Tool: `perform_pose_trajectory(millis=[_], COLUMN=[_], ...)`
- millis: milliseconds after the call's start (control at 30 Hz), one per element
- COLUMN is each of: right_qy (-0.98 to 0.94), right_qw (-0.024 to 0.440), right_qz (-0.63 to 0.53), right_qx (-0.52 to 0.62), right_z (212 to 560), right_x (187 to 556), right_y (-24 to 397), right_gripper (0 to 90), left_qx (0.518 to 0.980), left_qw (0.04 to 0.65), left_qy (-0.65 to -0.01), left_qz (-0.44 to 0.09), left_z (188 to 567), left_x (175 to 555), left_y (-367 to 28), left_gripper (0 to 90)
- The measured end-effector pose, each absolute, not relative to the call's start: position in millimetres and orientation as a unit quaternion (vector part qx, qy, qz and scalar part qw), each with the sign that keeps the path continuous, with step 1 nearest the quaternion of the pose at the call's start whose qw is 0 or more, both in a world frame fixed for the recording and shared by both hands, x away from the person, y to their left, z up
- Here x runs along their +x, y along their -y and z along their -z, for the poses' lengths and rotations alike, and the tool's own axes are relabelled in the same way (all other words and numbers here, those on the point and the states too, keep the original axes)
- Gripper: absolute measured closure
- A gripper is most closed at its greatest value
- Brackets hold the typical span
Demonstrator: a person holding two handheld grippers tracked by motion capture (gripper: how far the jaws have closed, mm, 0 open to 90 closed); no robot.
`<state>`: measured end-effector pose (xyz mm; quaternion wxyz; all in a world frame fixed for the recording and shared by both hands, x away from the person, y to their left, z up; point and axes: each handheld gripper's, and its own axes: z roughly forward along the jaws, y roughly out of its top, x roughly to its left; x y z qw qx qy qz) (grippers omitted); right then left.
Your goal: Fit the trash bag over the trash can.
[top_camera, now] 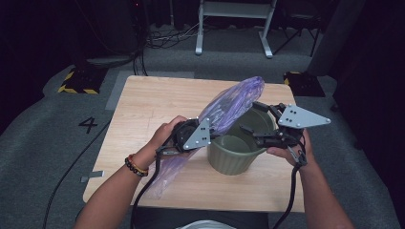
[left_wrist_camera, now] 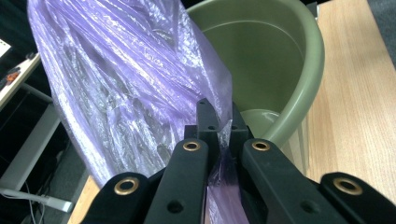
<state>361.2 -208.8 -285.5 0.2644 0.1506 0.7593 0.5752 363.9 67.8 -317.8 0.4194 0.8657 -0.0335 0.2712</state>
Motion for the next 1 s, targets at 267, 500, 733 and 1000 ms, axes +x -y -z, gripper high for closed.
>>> perform_pose_trajectory(millis=[267, 500, 733, 1000], right_qy=[-0.763, -0.792, -0.83, -0.848], right_qw=[0.229, 0.232, 0.209, 0.181], right_qz=[-0.586, -0.535, -0.477, -0.451], right_qx=[0.147, 0.184, 0.202, 0.212], right_z=[287.2, 305.1, 324.5, 329.1], right_x=[357.0, 370.5, 382.6, 384.7], right_y=[211.2, 200.9, 194.1, 193.3], right_gripper=[24.3, 39.2, 64.5, 76.6], left_qx=[0.876, 0.874, 0.86, 0.828], left_qw=[0.402, 0.409, 0.436, 0.494], left_qy=[0.049, 0.055, 0.051, -0.001], left_qz=[-0.262, -0.257, -0.261, -0.265], left_z=[322.3, 325.5, 328.1, 328.0], left_x=[364.6, 362.0, 357.4, 355.3], left_y=[-51.1, -50.4, -57.2, -79.2], left_gripper=[89.6, 89.7, 80.6, 36.4])
